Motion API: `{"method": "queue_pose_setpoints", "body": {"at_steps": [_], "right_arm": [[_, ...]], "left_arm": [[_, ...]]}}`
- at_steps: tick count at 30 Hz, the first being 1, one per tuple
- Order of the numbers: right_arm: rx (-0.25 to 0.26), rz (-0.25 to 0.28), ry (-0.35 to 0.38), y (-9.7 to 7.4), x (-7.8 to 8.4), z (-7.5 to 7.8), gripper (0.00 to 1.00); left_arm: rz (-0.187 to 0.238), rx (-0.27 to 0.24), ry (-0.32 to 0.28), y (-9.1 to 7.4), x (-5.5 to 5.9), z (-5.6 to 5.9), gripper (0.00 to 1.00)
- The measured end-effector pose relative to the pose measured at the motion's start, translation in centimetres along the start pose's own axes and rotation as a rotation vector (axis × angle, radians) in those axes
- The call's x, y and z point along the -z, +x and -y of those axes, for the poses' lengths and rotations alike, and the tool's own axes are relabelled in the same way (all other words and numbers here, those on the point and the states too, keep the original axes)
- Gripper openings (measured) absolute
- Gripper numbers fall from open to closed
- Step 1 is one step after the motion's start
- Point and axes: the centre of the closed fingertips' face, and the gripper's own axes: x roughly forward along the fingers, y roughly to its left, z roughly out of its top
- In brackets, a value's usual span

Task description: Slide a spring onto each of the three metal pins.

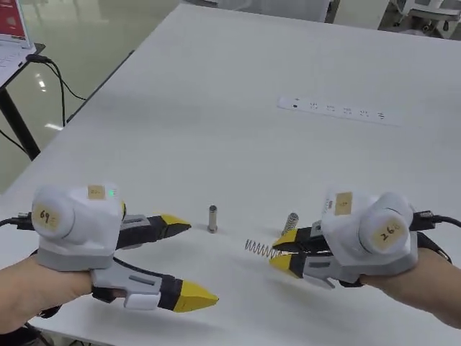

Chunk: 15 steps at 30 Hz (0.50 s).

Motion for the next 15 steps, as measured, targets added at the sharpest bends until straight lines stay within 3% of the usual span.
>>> {"method": "queue_pose_setpoints", "body": {"at_steps": [8, 15], "right_arm": [[-0.038, 0.025, -0.076, -1.1, 0.1, -0.9, 0.07], [-0.044, 0.026, -0.103, -1.5, 0.0, -1.0, 0.07]], "left_arm": [[-0.002, 0.069, 0.019, 1.5, -0.9, 1.1, 0.68], [0.003, 0.098, 0.038, 2.8, -1.4, 1.5, 0.61]]}}
